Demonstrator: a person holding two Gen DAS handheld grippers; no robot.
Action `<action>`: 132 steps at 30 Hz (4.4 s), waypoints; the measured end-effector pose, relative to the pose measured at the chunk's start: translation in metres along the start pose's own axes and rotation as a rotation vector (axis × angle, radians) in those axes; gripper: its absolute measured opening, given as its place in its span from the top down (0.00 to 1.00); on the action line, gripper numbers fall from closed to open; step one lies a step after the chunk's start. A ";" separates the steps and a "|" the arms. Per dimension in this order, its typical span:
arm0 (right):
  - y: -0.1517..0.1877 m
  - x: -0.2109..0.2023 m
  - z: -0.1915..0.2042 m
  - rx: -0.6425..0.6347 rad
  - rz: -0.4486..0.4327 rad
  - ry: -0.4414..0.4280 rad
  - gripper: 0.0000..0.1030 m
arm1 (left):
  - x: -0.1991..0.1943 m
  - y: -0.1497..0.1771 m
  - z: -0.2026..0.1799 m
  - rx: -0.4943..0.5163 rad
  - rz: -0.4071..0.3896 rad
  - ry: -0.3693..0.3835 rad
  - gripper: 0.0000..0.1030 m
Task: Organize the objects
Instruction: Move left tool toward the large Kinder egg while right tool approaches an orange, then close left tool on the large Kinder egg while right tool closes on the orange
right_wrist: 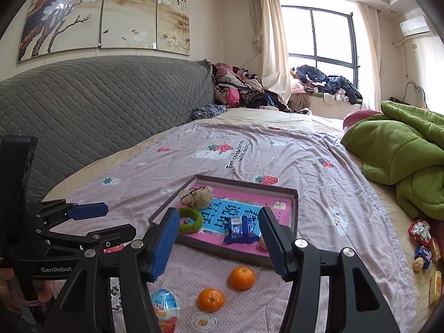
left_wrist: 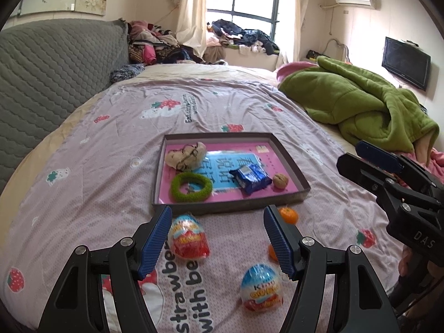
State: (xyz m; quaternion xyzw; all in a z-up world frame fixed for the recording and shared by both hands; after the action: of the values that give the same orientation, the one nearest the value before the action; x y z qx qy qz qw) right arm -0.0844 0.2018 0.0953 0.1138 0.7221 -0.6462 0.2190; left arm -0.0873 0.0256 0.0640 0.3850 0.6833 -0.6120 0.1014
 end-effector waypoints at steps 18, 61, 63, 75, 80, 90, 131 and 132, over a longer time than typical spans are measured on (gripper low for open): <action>0.033 0.001 -0.002 -0.015 0.065 -0.012 0.43 | 0.011 0.045 -0.022 0.030 0.098 0.039 0.32; 0.088 0.029 0.001 -0.076 0.226 -0.018 0.43 | 0.043 0.089 -0.041 0.033 0.262 0.099 0.32; 0.091 0.033 0.003 -0.083 0.234 -0.019 0.43 | 0.046 0.092 -0.044 0.037 0.269 0.101 0.32; 0.102 0.051 0.006 -0.076 0.296 -0.058 0.43 | 0.062 0.097 -0.043 0.025 0.275 0.079 0.32; 0.104 0.055 0.010 -0.085 0.301 -0.061 0.43 | 0.066 0.097 -0.039 0.020 0.271 0.051 0.32; 0.112 0.067 0.017 -0.094 0.329 -0.053 0.43 | 0.067 0.101 -0.024 -0.007 0.280 0.016 0.32; 0.121 0.101 0.015 0.028 0.397 -0.142 0.61 | 0.074 0.093 0.038 -0.258 0.221 0.060 0.34; 0.121 0.102 0.015 0.027 0.397 -0.142 0.61 | 0.074 0.093 0.039 -0.259 0.218 0.066 0.37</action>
State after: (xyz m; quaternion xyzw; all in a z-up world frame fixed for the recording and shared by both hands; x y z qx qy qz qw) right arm -0.1170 0.1914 -0.0595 0.2110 0.6596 -0.6063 0.3909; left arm -0.0904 0.0160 -0.0604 0.4604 0.7136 -0.4913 0.1935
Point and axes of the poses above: each gripper's, at about its wrist camera, not at the fingertips, and x roughly the way its jaws point, z to its left, y to its underside, the point moved 1 cm from there along x, roughly the way its jaws point, and after that the axes turned 13 degrees about y, right-handed, at the moved point
